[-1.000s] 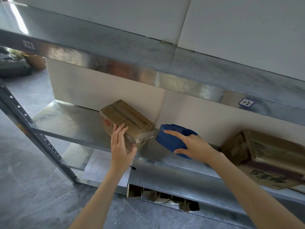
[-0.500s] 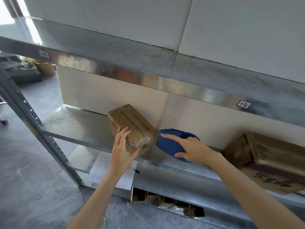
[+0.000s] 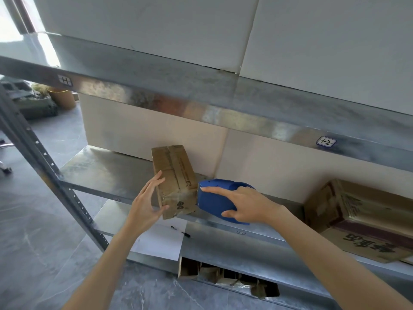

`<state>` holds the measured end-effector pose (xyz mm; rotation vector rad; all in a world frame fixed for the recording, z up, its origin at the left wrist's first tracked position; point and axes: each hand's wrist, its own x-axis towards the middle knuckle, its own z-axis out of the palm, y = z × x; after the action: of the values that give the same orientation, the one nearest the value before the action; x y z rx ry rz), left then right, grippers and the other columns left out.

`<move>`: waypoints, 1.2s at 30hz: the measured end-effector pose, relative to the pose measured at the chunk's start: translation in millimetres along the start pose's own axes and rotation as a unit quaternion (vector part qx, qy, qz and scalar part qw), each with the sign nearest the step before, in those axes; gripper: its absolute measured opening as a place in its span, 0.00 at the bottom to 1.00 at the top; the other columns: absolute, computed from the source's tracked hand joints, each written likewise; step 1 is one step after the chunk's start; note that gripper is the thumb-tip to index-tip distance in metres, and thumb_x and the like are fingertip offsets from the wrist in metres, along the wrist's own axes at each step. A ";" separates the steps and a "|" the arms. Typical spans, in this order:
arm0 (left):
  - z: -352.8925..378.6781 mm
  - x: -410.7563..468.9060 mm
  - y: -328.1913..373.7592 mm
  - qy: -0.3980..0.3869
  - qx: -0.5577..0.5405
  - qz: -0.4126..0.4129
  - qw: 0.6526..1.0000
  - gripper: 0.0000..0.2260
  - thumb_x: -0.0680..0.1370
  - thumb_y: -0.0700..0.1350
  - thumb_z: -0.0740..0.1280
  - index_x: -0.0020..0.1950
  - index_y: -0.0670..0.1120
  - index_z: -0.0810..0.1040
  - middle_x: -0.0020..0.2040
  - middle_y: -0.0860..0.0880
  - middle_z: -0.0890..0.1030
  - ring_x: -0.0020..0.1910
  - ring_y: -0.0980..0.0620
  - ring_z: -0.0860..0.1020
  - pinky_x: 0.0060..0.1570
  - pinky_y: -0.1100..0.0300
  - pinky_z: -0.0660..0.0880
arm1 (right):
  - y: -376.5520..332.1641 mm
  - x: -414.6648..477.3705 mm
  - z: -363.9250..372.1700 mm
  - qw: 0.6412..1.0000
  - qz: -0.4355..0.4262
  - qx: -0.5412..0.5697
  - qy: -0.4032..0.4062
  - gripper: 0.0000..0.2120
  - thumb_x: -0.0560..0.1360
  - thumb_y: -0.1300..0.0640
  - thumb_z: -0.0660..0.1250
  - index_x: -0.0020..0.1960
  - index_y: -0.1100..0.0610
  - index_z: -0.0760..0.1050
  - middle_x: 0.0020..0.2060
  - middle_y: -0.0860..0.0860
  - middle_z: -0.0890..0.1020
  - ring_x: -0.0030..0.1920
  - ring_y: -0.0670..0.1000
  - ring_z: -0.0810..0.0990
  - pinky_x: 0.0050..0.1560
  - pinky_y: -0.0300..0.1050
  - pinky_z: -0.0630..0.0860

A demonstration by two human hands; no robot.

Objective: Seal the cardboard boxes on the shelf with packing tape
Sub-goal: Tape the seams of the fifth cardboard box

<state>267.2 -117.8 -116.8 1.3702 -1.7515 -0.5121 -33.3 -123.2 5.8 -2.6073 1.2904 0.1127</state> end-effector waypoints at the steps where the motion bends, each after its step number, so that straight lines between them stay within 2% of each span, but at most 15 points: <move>1: 0.7 -0.1 -0.1 -0.001 -0.004 0.001 1.000 0.37 0.67 0.37 0.80 0.72 0.49 0.68 0.78 0.56 0.62 0.74 0.60 0.63 0.70 0.54 0.66 | -1.5 0.2 -1.2 1.000 -0.001 -0.009 0.006 0.37 0.78 0.51 0.65 0.76 0.32 0.46 0.27 0.49 0.71 0.28 0.47 0.67 0.34 0.43 0.69; 4: 5.3 -1.2 1.6 0.006 -0.006 -0.003 1.000 0.37 0.68 0.38 0.80 0.73 0.48 0.68 0.79 0.55 0.59 0.75 0.62 0.59 0.71 0.56 0.64 | -2.8 0.7 -1.9 0.999 -0.003 -0.031 0.028 0.35 0.78 0.46 0.64 0.76 0.33 0.47 0.28 0.46 0.71 0.29 0.45 0.67 0.36 0.42 0.70; 7: 9.4 -0.3 8.2 0.031 0.002 -0.029 0.999 0.37 0.67 0.44 0.81 0.72 0.50 0.69 0.78 0.57 0.60 0.72 0.65 0.61 0.67 0.60 0.65 | -2.4 2.2 -0.5 0.997 0.005 -0.060 0.042 0.33 0.78 0.40 0.62 0.76 0.32 0.46 0.27 0.46 0.71 0.28 0.44 0.67 0.37 0.45 0.73; 10: 7.4 1.0 6.3 0.030 0.008 -0.022 0.999 0.36 0.67 0.46 0.81 0.72 0.49 0.70 0.77 0.56 0.61 0.70 0.63 0.64 0.66 0.59 0.68 | -2.6 3.8 0.8 0.996 -0.002 -0.074 0.058 0.32 0.79 0.40 0.61 0.76 0.33 0.46 0.25 0.45 0.67 0.26 0.44 0.65 0.36 0.47 0.74; 12: -0.6 1.4 0.2 0.017 0.003 -0.023 1.000 0.36 0.67 0.46 0.80 0.72 0.49 0.70 0.78 0.55 0.63 0.70 0.59 0.66 0.68 0.55 0.69 | -2.2 3.7 2.5 0.994 -0.016 -0.081 0.069 0.32 0.79 0.39 0.59 0.75 0.31 0.44 0.27 0.47 0.71 0.26 0.46 0.66 0.35 0.48 0.76; 14: -9.9 1.7 -6.1 -0.005 0.001 -0.016 1.000 0.36 0.67 0.45 0.80 0.73 0.49 0.69 0.77 0.56 0.63 0.70 0.59 0.67 0.68 0.53 0.71 | -1.9 2.8 4.2 0.993 -0.039 -0.080 0.076 0.33 0.80 0.39 0.59 0.74 0.29 0.41 0.30 0.46 0.76 0.27 0.47 0.68 0.34 0.48 0.76; 17: -17.9 3.2 -11.4 -0.036 0.011 0.000 0.999 0.35 0.68 0.46 0.79 0.73 0.49 0.69 0.77 0.57 0.63 0.71 0.54 0.69 0.68 0.48 0.72 | -4.1 1.5 4.3 0.991 -0.057 -0.084 0.081 0.35 0.79 0.41 0.60 0.72 0.26 0.37 0.25 0.45 0.67 0.24 0.47 0.65 0.31 0.45 0.73; 20: -18.4 4.0 -14.0 -0.042 0.012 0.009 0.999 0.35 0.69 0.47 0.78 0.73 0.50 0.69 0.78 0.56 0.63 0.72 0.51 0.69 0.69 0.47 0.71 | 0.8 -1.2 2.8 0.992 -0.058 -0.080 0.084 0.33 0.79 0.42 0.62 0.74 0.29 0.45 0.21 0.46 0.60 0.22 0.47 0.61 0.27 0.41 0.65; 23: -18.3 3.7 -15.0 -0.041 0.008 0.018 0.999 0.34 0.69 0.49 0.77 0.73 0.50 0.69 0.78 0.56 0.63 0.73 0.52 0.68 0.70 0.50 0.69 | 13.8 -10.9 1.2 0.993 -0.050 -0.080 0.076 0.32 0.78 0.43 0.64 0.75 0.30 0.51 0.20 0.46 0.57 0.21 0.46 0.59 0.26 0.37 0.58; 27: -17.6 4.1 -15.3 -0.045 0.012 0.019 0.999 0.34 0.70 0.49 0.77 0.74 0.49 0.68 0.79 0.54 0.62 0.74 0.50 0.68 0.70 0.48 0.69 | 26.2 -23.2 0.6 0.994 -0.037 -0.082 0.065 0.31 0.78 0.43 0.65 0.74 0.30 0.52 0.20 0.46 0.59 0.22 0.46 0.60 0.27 0.33 0.56; 30: -16.3 4.2 -17.3 -0.047 0.015 0.018 0.999 0.35 0.70 0.48 0.77 0.74 0.50 0.67 0.79 0.54 0.62 0.74 0.50 0.67 0.70 0.45 0.70 | 26.8 -20.0 2.5 0.993 -0.033 -0.085 0.072 0.32 0.78 0.43 0.64 0.74 0.28 0.50 0.20 0.46 0.60 0.22 0.46 0.61 0.28 0.35 0.58; 33: -16.6 3.6 -18.8 -0.048 0.016 0.020 0.999 0.35 0.70 0.48 0.78 0.74 0.51 0.67 0.79 0.55 0.62 0.74 0.51 0.68 0.69 0.44 0.71 | 25.2 -13.4 7.1 0.994 -0.018 -0.077 0.071 0.34 0.78 0.42 0.63 0.71 0.24 0.42 0.22 0.45 0.63 0.24 0.46 0.64 0.30 0.41 0.67; 36: -16.8 4.3 -19.0 -0.045 0.012 0.019 0.999 0.35 0.70 0.48 0.78 0.74 0.51 0.68 0.78 0.57 0.62 0.74 0.54 0.68 0.69 0.45 0.71 | 23.2 -7.8 10.3 0.996 -0.002 -0.061 0.068 0.34 0.78 0.43 0.62 0.70 0.24 0.41 0.24 0.45 0.67 0.26 0.48 0.68 0.35 0.45 0.75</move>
<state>291.7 -125.1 -119.7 1.3465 -1.8588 -0.5416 -56.1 -128.4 -6.8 -2.7624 1.3639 0.0148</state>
